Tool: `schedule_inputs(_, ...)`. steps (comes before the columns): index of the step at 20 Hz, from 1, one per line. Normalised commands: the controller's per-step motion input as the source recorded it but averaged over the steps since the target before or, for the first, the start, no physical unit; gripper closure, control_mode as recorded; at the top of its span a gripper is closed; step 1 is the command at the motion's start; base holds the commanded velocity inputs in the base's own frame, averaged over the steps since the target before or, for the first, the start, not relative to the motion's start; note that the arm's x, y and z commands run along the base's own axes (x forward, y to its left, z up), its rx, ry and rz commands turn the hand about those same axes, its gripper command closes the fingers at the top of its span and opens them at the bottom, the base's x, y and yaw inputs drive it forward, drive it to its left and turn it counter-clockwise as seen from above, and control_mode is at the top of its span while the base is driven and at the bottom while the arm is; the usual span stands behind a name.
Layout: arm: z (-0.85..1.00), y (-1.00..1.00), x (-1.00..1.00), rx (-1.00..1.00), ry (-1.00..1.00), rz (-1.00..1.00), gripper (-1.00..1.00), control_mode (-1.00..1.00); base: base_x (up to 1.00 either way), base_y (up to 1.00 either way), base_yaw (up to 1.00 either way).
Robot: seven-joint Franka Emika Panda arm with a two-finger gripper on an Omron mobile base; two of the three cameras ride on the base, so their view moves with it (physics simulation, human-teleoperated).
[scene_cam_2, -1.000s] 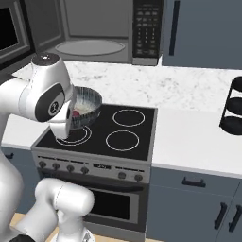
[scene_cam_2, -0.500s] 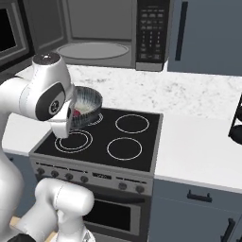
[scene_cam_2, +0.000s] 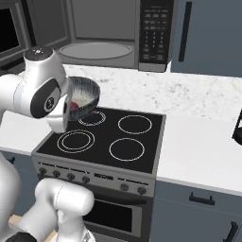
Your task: Pick the tomato from the sink and place it in the bowl. Then pick the bowl and place it in the microwave. Then close the microwave door and press the start button.
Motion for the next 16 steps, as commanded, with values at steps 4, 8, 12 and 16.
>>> schedule_inputs(4,1.00,0.07,0.69,-0.01,-0.22,0.00,1.00,-1.00,0.00,0.00,0.00)
schedule_inputs(8,0.82,0.00,1.00,0.00,-0.07,-0.02,1.00,-1.00,0.00,0.00,0.00)
schedule_inputs(12,0.34,0.00,1.00,0.00,0.00,-0.04,1.00,-1.00,0.00,0.00,0.00)
schedule_inputs(16,0.19,0.00,1.00,0.00,0.00,-0.06,1.00,-1.00,0.00,0.00,0.00)
